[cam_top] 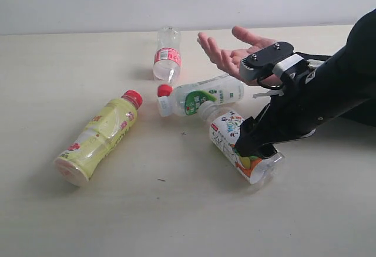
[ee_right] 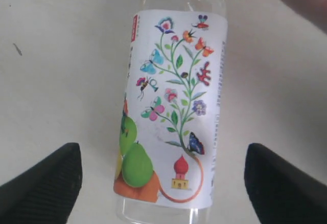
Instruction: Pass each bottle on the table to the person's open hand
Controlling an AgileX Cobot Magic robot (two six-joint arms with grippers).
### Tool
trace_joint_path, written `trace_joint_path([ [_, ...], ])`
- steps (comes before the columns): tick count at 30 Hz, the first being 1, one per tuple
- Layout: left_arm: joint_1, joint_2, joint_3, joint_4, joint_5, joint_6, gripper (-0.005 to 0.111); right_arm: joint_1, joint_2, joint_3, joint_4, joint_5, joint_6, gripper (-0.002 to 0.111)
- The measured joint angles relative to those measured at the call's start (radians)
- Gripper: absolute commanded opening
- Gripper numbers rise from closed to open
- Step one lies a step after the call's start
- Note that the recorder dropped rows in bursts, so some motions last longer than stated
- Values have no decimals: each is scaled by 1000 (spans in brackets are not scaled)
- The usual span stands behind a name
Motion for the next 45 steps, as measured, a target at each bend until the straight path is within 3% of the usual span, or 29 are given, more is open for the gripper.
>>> trace_joint_path([
  [39,0,0,0,0,2,0,0,0,145,0,4,-110,-15,82],
  [45,0,0,0,0,2,0,0,0,147,0,13,-104,-15,64],
])
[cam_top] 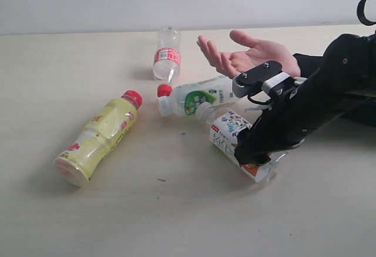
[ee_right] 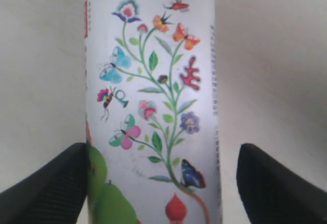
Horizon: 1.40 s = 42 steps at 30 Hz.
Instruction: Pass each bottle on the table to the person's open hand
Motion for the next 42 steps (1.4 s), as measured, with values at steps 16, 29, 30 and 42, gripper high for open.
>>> trace_joint_path([
  [16,0,0,0,0,0,0,0,0,-28,0,15,79,10,0],
  [29,0,0,0,0,0,0,0,0,-436,0,13,453,74,0],
  [30,0,0,0,0,0,0,0,0,-471,0,11,462,78,0],
  [42,0,0,0,0,0,0,0,0,-792,-27,-331,455,466,0],
])
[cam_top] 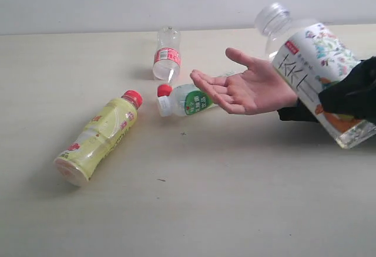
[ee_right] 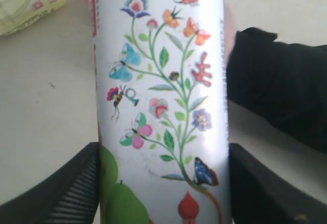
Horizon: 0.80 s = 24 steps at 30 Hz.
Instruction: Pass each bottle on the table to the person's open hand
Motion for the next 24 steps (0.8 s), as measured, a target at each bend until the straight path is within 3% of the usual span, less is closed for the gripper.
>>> trace_joint_path([
  [12,0,0,0,0,0,0,0,0,260,-218,-37,167,86,0],
  [24,0,0,0,0,0,0,0,0,523,-283,0,55,94,0],
])
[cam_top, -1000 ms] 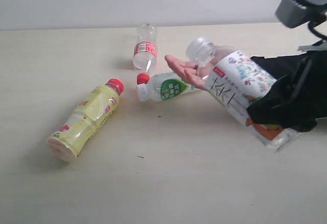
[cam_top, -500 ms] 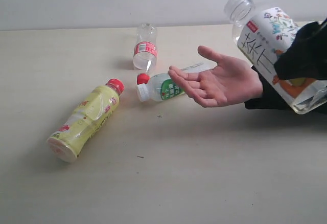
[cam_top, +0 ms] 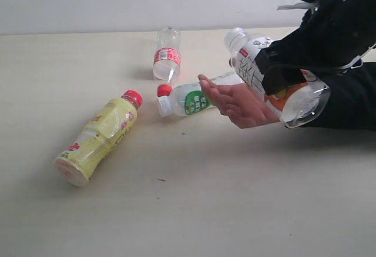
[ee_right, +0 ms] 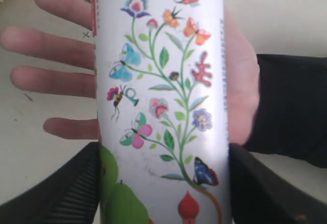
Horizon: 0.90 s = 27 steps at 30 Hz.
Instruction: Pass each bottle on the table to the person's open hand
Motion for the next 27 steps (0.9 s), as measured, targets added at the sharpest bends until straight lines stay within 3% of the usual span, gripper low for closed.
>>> trace_joint_path([
  [21,0,0,0,0,0,0,0,0,70,-4,74,-89,-41,0],
  [27,0,0,0,0,0,0,0,0,70,-4,74,-51,-60,13],
])
